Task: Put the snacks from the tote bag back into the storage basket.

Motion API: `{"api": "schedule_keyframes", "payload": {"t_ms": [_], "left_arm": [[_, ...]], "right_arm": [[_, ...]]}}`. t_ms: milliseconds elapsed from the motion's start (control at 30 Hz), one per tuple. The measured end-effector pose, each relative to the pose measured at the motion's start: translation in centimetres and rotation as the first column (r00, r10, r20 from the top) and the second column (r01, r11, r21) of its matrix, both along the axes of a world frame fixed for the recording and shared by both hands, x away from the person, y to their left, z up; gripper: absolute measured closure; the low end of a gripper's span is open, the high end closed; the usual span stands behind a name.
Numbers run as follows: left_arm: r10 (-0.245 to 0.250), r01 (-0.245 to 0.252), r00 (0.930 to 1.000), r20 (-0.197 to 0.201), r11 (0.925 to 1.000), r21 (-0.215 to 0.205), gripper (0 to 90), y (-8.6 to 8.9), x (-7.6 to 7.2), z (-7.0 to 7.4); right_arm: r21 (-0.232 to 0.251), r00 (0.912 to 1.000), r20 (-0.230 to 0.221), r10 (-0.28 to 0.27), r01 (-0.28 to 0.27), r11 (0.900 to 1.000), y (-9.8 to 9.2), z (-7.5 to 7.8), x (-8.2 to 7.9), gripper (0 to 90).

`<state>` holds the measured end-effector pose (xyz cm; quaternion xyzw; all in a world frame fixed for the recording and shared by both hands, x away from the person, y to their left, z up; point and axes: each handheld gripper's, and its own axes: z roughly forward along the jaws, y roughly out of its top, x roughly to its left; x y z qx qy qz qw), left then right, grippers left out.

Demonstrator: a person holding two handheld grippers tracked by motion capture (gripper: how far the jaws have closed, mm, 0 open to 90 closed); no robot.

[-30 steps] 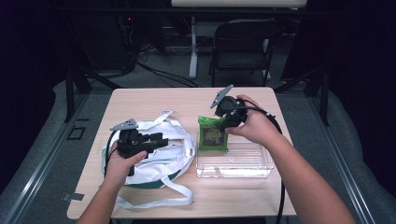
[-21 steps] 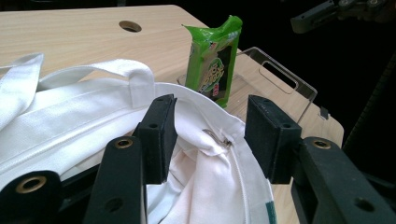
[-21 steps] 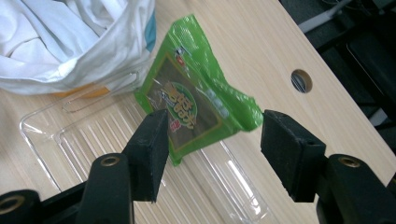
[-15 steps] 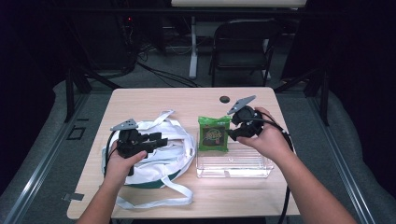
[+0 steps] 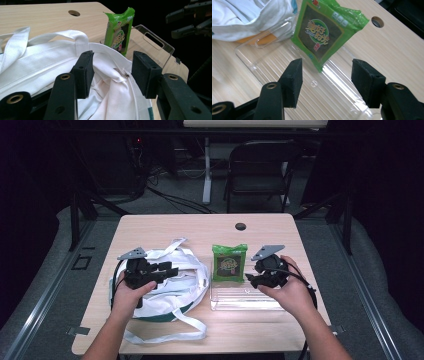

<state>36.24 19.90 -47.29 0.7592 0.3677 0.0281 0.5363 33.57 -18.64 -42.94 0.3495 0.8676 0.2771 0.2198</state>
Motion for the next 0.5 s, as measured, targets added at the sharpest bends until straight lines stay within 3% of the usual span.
{"api": "schedule_keyframes", "payload": {"t_ms": [333,500], "left_arm": [[0.006,-0.006,1.0000,0.000,0.9999,0.008,51.6,0.0,0.0,-0.1],[0.012,-0.012,0.9999,0.003,0.9998,0.013,50.8,0.1,0.1,-0.1]], "right_arm": [[-0.002,0.9997,0.003,-0.025,0.025,1.000,-0.1,-3.3,-1.9,42.0],[0.027,0.9985,0.043,-0.033,0.032,0.999,-1.0,-4.4,-2.7,42.1]]}}
